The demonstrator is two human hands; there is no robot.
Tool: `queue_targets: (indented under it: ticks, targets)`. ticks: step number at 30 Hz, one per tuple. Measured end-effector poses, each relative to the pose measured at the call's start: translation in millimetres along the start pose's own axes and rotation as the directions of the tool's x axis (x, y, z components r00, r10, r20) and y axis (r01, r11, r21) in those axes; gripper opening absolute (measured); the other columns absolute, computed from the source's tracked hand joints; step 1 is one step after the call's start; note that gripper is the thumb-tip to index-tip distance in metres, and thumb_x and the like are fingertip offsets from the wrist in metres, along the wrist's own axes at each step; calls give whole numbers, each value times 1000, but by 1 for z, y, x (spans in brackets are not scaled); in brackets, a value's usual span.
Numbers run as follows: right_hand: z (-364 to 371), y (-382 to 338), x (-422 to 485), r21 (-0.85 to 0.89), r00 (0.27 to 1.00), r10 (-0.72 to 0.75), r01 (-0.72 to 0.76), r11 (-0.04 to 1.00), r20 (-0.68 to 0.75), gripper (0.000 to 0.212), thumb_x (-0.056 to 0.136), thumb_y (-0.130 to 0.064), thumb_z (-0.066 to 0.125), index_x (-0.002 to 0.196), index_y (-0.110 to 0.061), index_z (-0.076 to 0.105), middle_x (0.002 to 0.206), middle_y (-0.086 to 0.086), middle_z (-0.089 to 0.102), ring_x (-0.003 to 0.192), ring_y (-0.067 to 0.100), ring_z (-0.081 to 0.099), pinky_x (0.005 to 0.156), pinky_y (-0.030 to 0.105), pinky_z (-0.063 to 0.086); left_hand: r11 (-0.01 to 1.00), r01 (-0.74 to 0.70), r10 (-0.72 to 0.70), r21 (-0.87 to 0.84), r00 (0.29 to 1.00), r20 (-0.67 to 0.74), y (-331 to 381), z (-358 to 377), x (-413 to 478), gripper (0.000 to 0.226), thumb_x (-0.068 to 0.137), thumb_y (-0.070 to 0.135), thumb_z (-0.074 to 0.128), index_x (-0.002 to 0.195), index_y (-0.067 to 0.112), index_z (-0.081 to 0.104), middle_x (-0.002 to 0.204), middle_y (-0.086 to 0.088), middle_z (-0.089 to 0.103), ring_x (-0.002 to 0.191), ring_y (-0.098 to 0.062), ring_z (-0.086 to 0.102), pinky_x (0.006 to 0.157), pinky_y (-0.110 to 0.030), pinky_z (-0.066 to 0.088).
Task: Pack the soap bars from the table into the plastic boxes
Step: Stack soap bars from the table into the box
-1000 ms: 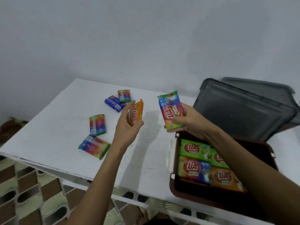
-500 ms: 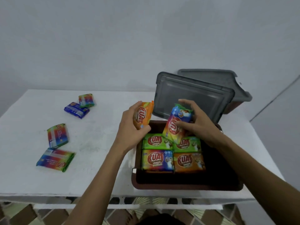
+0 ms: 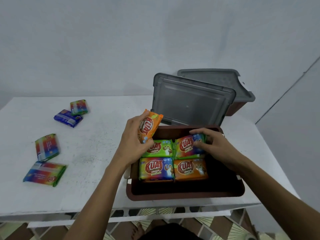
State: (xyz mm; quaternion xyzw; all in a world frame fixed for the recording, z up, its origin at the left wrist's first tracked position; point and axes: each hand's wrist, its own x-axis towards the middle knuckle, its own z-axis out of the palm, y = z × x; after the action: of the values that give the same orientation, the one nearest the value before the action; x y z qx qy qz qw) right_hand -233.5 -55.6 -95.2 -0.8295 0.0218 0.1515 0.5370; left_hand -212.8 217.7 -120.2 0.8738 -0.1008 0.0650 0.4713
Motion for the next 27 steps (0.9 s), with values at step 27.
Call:
queue_targets:
  ticks: [27]
  targets:
    - [29,5,6,-641,991,-18,-70,765,-130,43,99,-31,50,142,-21,47,136,8,54,120,24,55,101,35,45,998,27,-26,-48,999,31,-2,1,-5,81,71,33,68,142,42,31,139,11,40,119,-6,47,87,-33,55]
